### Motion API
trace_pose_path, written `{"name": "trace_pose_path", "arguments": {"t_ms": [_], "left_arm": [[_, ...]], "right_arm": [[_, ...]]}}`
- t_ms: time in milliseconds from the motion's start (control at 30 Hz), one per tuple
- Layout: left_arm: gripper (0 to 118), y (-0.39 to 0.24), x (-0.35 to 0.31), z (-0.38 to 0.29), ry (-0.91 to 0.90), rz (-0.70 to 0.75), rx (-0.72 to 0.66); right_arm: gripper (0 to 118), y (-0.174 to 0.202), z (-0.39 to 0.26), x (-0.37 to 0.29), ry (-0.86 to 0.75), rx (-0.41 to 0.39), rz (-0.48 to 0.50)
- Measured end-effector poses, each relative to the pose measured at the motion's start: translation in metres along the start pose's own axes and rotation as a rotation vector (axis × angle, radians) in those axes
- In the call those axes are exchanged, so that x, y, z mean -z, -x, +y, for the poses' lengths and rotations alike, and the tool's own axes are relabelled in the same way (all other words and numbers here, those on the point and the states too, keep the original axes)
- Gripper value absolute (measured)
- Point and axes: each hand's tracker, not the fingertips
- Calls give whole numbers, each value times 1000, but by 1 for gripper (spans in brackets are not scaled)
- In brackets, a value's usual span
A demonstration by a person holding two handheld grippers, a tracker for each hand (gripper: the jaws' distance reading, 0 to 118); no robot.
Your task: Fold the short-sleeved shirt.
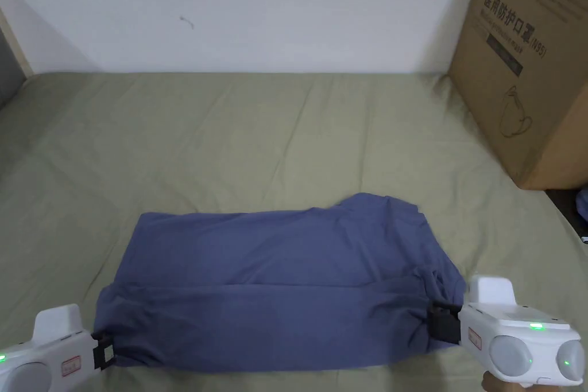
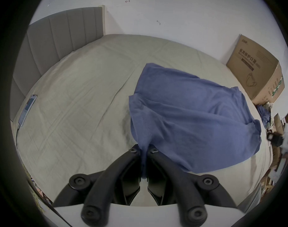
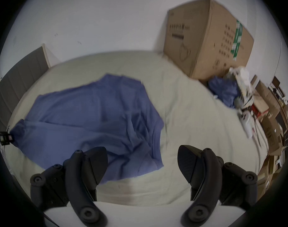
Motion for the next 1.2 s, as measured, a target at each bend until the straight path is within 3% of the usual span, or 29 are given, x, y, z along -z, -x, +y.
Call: {"name": "trace_pose_path", "arguments": {"t_ms": [100,200,300,333,367,467,833,1033,1200], "left_arm": [[4,0,-3,4,-11,-8,0],[4,0,-1,5,-7,-9,-6],[4,-1,1,2,-1,-1,-12],[4,0,1,1,1,1,-15],[4,0,1,-1,3,3,-18],[4,3,-2,-4,0,8,-31],[4,20,-41,-25,-20,-34,-100],[4,37,-49,-67,38,-20,-108],[4,38,-33,-91,100,11,-105]], "right_arm": [[91,0,-7,27,71,4,-25],[80,-2,-12,45,122,57,0],[40,-2,-17,51,140,67,27],[11,-2,-19,48,115,82,63],[8,-1,-18,44,120,75,52],[8,0,-19,32,65,9,31],[8,-39,-45,-63,-30,123,123],[8,-55,-94,-76,34,166,134],[8,-54,-127,-48,155,191,97]]}}
